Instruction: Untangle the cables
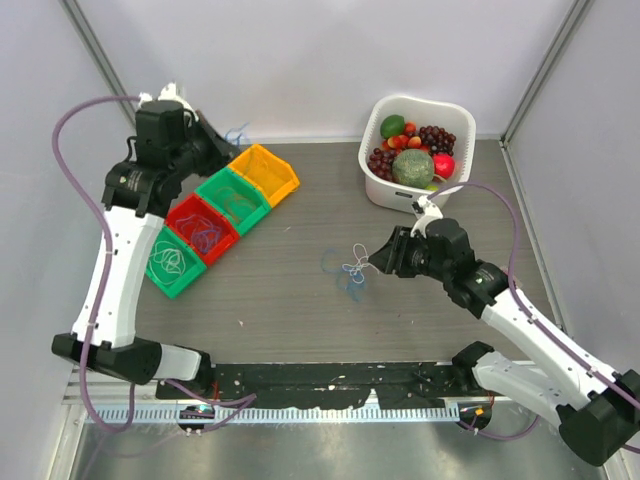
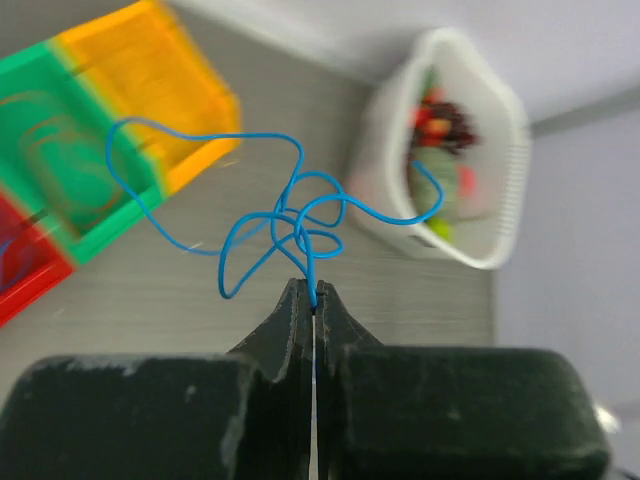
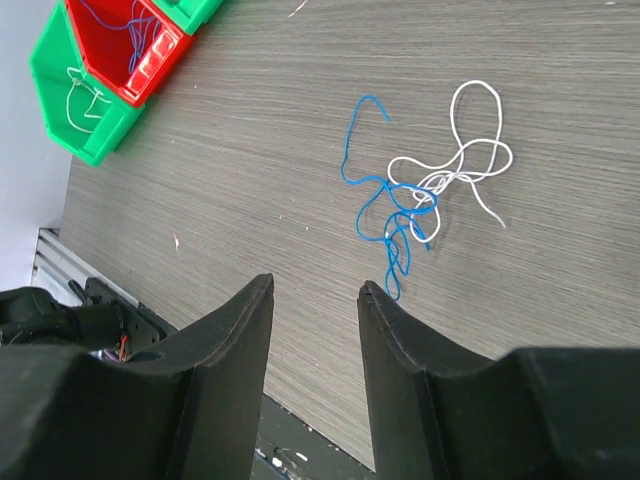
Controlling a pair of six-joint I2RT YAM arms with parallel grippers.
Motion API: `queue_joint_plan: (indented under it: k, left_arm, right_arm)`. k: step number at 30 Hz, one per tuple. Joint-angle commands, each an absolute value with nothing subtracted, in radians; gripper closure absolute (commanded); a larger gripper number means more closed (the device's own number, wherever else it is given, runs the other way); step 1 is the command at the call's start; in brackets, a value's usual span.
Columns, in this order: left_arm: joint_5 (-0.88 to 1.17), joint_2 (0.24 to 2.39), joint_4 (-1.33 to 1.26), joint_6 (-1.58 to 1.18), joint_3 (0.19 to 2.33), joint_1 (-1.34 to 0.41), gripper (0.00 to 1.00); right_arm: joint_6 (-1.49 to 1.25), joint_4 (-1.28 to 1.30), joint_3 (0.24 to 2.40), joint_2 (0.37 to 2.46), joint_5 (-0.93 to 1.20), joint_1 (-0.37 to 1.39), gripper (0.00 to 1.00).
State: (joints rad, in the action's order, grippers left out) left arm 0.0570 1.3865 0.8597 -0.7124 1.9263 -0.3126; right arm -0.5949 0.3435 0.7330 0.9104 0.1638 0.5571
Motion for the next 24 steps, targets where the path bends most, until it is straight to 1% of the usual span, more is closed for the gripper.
queue_joint_plan:
  k: [1,5,8,13,19,24]
  left_arm:
    - [-0.032,1.322,0.855,-0.745,1.691,-0.171,1.0]
    - [-0.086,1.316,0.828,-0.733,1.589,-0.104,1.0]
    - [-0.162,1.333,0.835,-0.71,1.556,-0.091,1.0]
    - [-0.227,1.37,0.825,-0.699,1.502,-0.064,1.0]
    - [-0.195,1.416,0.758,-0.703,1.404,0.027,1.0]
    - [-0.181,1.456,0.7,-0.718,1.322,0.054,1.0]
  right_arm:
    - [-0.566,0.417,0.779,0.844,0.114,0.561,0.55]
    - [-0.558,0.46,0.781,0.819,0.097,0.561,0.55]
    - [-0.56,0.469,0.775,0.816,0.091,0.561,0.54]
    - [-0.568,0.468,0.776,0.844,0.091,0.561,0.54]
    - [-0.566,0.462,0.782,0.873,0.084,0.561,0.54]
    - [-0.572,0.457,0.779,0.894,0.083,0.561,0.54]
